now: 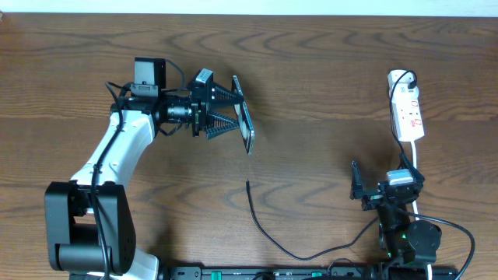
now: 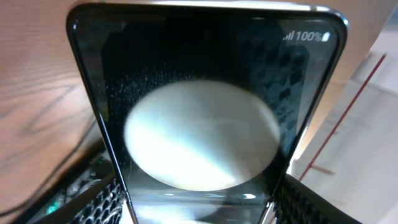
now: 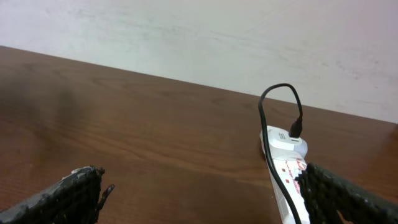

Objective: Plug charger to phone and switch on socket

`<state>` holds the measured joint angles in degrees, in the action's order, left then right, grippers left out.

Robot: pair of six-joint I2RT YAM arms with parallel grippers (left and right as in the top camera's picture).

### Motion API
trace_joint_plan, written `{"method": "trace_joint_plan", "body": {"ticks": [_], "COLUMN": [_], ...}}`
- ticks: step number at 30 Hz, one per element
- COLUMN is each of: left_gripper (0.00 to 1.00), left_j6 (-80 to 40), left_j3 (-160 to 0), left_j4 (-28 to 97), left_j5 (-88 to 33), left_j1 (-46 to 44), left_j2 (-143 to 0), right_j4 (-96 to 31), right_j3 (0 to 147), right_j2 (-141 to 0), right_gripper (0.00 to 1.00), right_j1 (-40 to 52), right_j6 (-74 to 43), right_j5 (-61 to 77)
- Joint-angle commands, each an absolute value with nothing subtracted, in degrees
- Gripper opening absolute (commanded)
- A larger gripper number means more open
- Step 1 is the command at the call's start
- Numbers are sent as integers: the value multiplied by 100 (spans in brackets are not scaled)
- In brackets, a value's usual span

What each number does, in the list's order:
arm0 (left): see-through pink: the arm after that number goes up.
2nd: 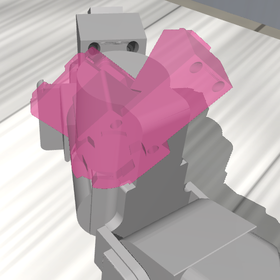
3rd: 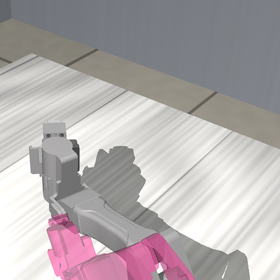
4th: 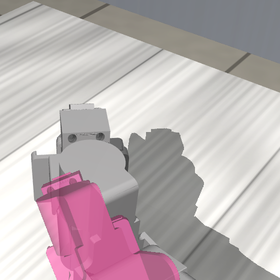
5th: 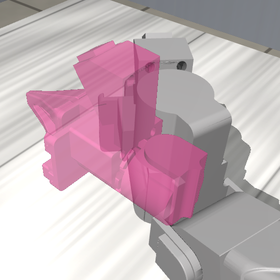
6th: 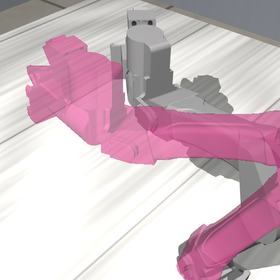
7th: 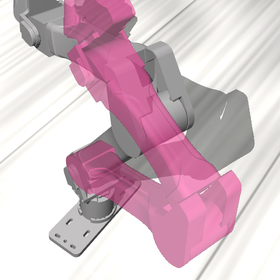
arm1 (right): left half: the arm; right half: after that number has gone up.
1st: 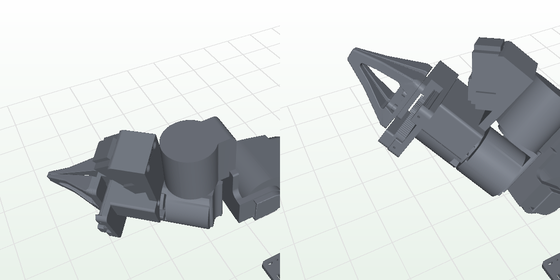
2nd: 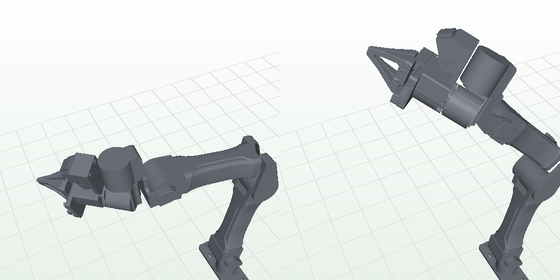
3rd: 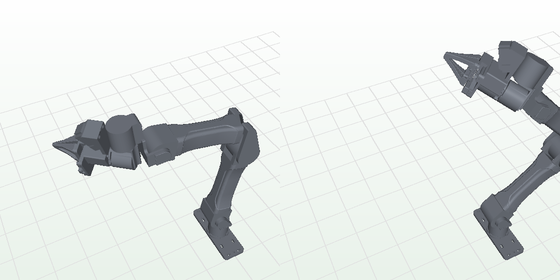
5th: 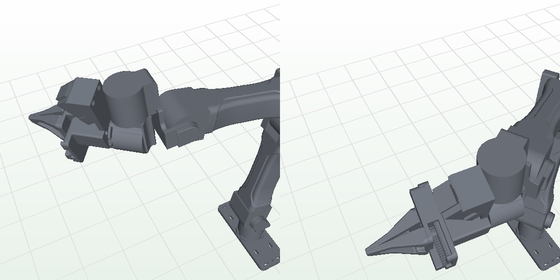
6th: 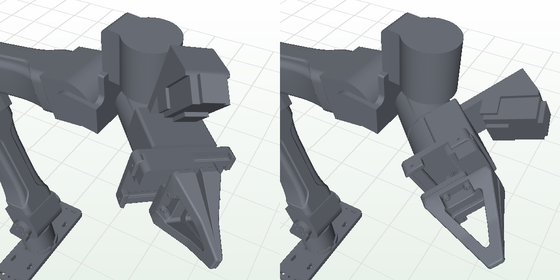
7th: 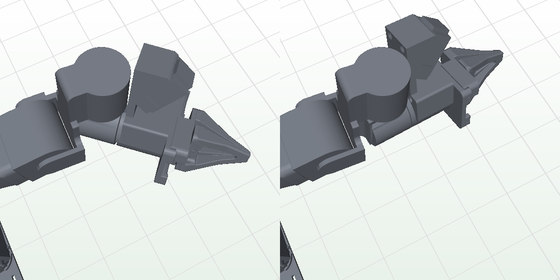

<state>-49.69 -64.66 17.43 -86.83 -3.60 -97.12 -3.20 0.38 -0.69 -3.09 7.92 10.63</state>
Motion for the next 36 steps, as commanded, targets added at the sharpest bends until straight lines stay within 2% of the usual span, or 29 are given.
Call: {"method": "trace_joint_plan", "body": {"ticks": [1,7,21,36], "left_gripper": [7,7,7,8], "left_j6": [-6217,-7284,-8823,-8833], "left_j3": [-6630,-6628,-6630,-6628], "left_j4": [1549,1160,1120,926], "left_j5": [-9008,-9006,-9006,-9002], "left_j1": [-355,-239,386,427], "left_j2": [-9577,-9577,-9577,-9577], "right_j4": [-351,-351,-351,-351], "right_j3": [32,32,32,32], "right_j2": [-34,-34,-34,-34], "right_gripper": [99,99,99,99], "right_j1": [-305,-305,-305,-305], "right_j6": [714,714,714,714], "right_j5": [1048,1048,1046,1048]}}
